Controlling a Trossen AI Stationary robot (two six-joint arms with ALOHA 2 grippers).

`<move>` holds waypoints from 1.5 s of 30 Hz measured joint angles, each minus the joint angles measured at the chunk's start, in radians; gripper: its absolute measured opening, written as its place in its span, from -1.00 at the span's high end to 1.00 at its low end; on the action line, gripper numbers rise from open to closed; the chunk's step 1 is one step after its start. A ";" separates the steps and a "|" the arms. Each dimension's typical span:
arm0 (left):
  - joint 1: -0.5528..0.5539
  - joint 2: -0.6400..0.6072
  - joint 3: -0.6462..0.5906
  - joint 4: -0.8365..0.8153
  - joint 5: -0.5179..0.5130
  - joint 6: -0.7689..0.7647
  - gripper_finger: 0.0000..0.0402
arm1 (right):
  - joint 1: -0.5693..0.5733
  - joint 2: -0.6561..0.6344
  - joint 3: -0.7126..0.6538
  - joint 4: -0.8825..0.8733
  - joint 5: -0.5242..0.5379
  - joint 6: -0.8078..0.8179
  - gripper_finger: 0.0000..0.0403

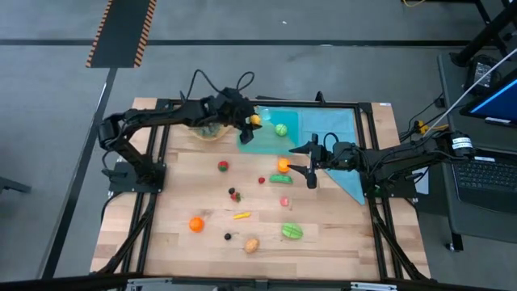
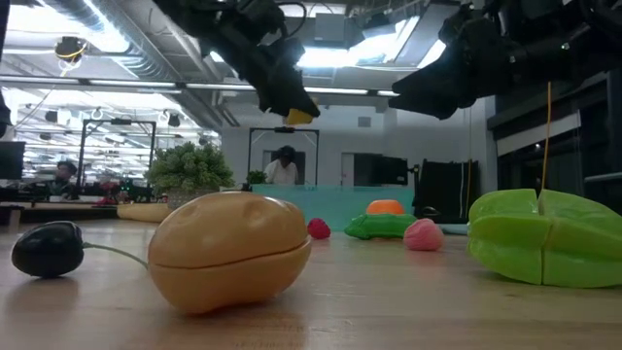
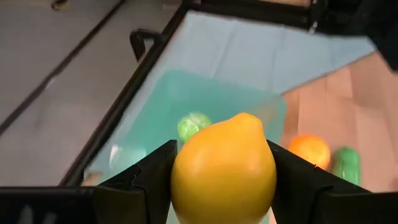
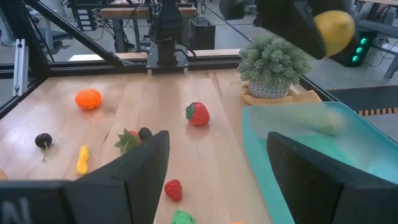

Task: Pick and placing Produce into tupperware
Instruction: Put the lemon into the blue bin, then put the snap peas into the blue bin

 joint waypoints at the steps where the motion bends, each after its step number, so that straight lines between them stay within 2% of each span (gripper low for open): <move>1: 0.002 0.007 0.012 -0.030 0.001 0.002 0.00 | 0.000 0.000 0.000 0.000 0.000 0.000 -0.35; 16: 0.033 0.263 0.210 -0.162 0.010 0.049 0.00 | 0.000 0.001 0.000 -0.020 0.000 -0.001 -0.35; 27: 0.067 0.427 0.238 -0.182 0.054 0.051 0.00 | 0.000 0.001 0.000 -0.027 0.000 -0.019 -0.35; 38: 0.062 0.465 0.239 -0.191 0.054 0.081 0.00 | 0.000 0.001 0.000 -0.039 0.000 -0.023 -0.35; 45: 0.059 0.466 0.238 -0.193 0.054 0.101 -0.21 | 0.000 0.001 0.000 -0.041 0.000 -0.023 -0.35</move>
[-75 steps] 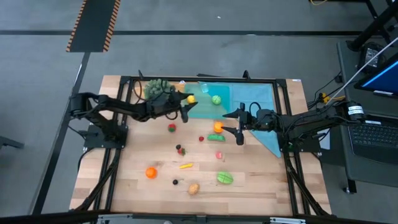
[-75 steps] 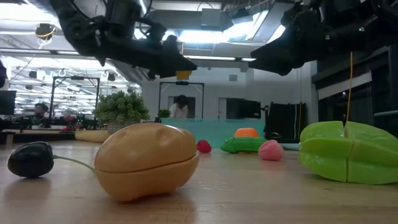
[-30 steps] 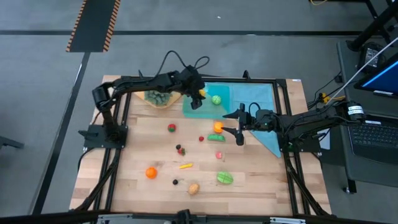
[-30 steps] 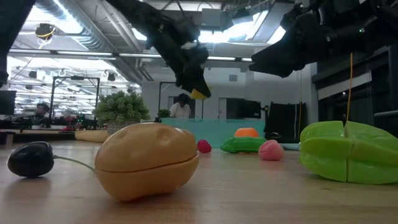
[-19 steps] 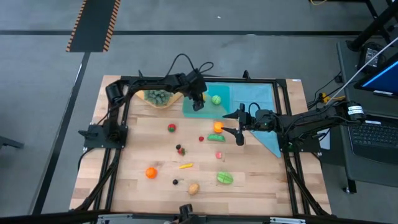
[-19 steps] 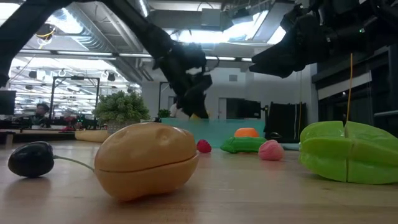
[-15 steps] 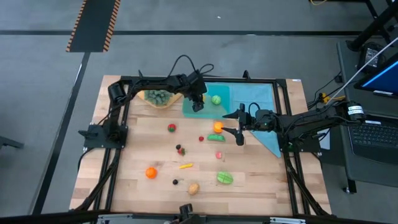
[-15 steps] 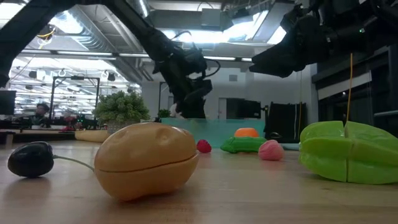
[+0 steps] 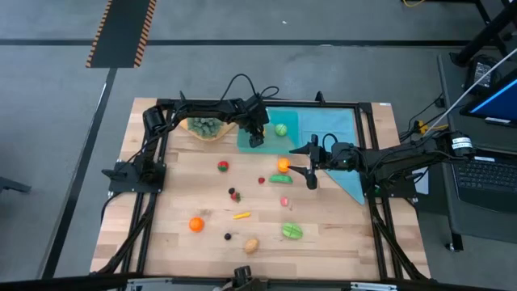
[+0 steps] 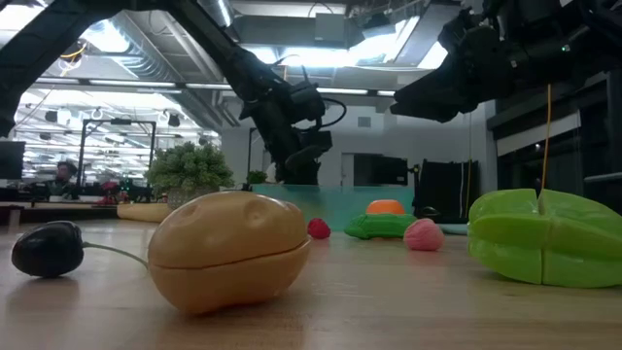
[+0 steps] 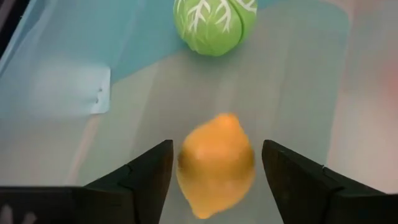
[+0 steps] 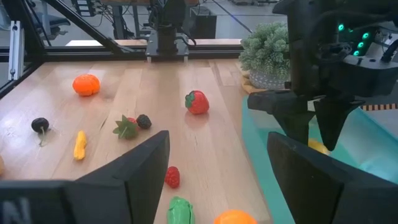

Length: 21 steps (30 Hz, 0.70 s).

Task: Pick and placing Produce into tupperware
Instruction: Put the snap peas into the blue bin

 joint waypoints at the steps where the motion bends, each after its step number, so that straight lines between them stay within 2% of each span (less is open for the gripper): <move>1: -0.001 0.000 0.000 0.000 -0.002 0.000 -0.22 | 0.000 0.000 0.000 0.000 0.000 0.000 -0.35; 11: -0.002 -0.028 -0.002 -0.006 -0.005 0.030 -0.20 | 0.000 0.000 0.000 -0.001 0.000 0.000 -0.35; 15: -0.003 -0.109 -0.002 -0.032 -0.008 0.078 -0.22 | 0.000 0.000 0.000 -0.003 0.000 0.000 -0.35; 21: -0.008 -0.278 -0.001 -0.068 -0.009 0.072 -0.19 | 0.000 0.000 0.000 -0.009 0.000 0.001 -0.35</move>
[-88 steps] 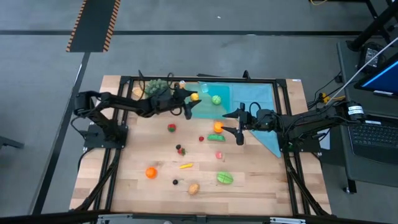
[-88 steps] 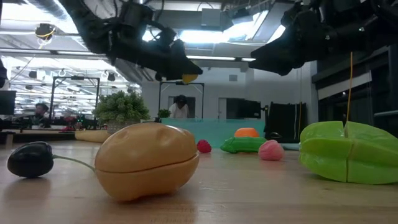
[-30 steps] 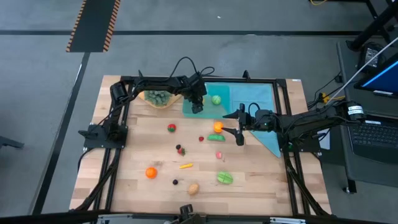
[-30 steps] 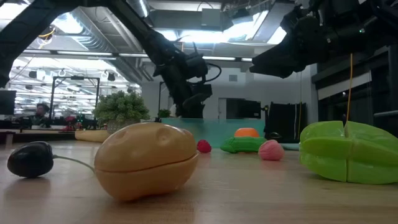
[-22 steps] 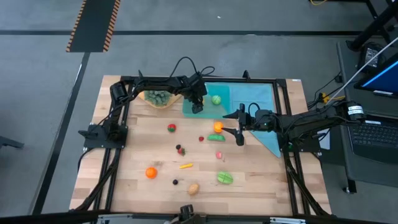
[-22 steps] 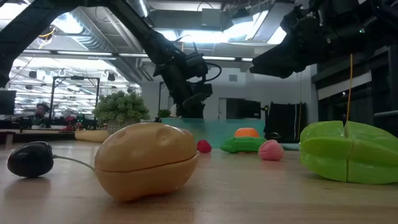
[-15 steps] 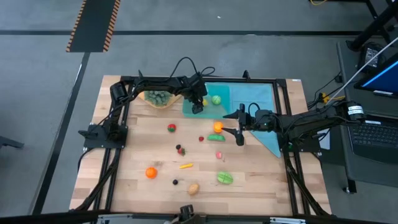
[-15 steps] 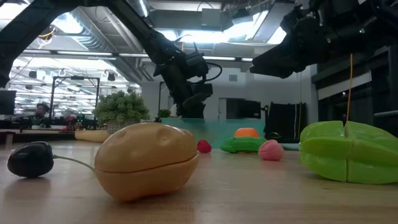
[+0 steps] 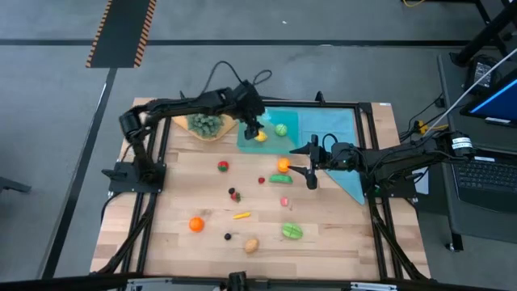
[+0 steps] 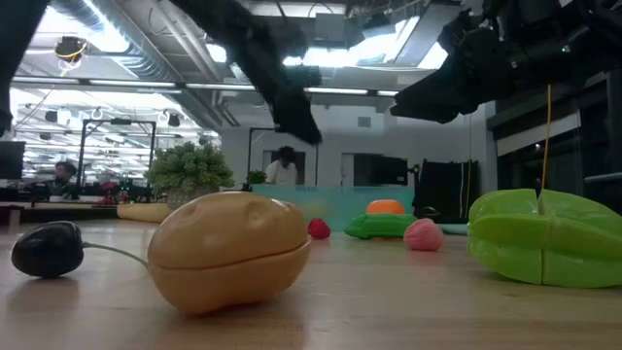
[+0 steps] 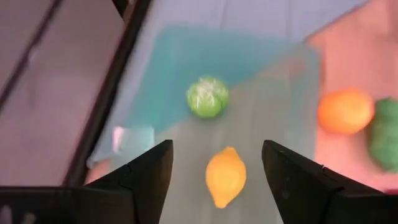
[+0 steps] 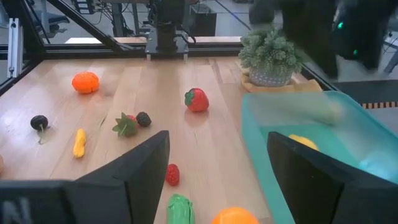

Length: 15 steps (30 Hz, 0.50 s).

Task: Pick and placing Produce into tupperware
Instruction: Put the snap peas into the blue bin

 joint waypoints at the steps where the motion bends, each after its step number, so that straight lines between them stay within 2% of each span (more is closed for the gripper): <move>1: -0.001 -0.026 0.000 -0.010 0.000 -0.001 -0.19 | 0.000 0.000 0.000 -0.002 0.000 0.003 -0.35; 6: -0.033 -0.174 -0.094 0.034 0.000 -0.017 -0.21 | 0.020 0.000 0.000 -0.037 -0.027 0.003 -0.35; 15: -0.139 -0.471 -0.459 0.304 -0.047 -0.092 -0.18 | 0.080 0.000 0.000 -0.056 -0.028 0.024 -0.35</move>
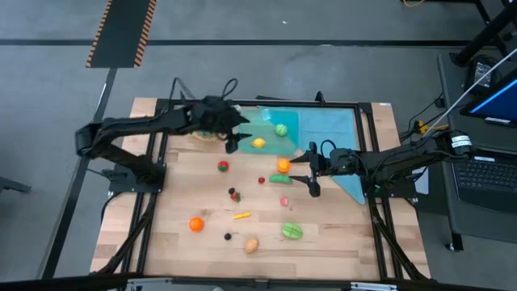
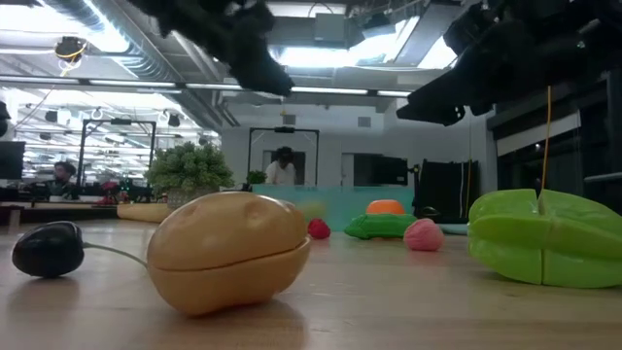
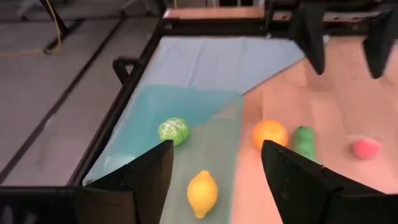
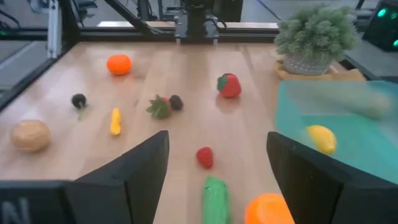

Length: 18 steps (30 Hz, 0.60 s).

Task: Pick and placing Produce into tupperware
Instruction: Put the snap peas into the blue bin

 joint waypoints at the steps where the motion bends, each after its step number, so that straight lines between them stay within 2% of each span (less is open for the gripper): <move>1: -0.015 -0.029 -0.036 0.016 -0.003 -0.012 -0.18 | 0.005 0.000 0.000 0.000 0.000 0.017 -0.35; 5: -0.080 -0.143 -0.167 0.094 -0.014 -0.035 -0.18 | 0.033 0.013 0.000 -0.003 0.004 0.073 -0.35; 11: -0.188 -0.299 -0.352 0.209 -0.137 -0.100 -0.18 | 0.090 0.072 0.000 -0.001 0.040 0.109 -0.35; 18: -0.298 -0.401 -0.539 0.414 -0.158 -0.139 -0.18 | 0.152 0.157 0.044 -0.003 0.065 0.135 -0.35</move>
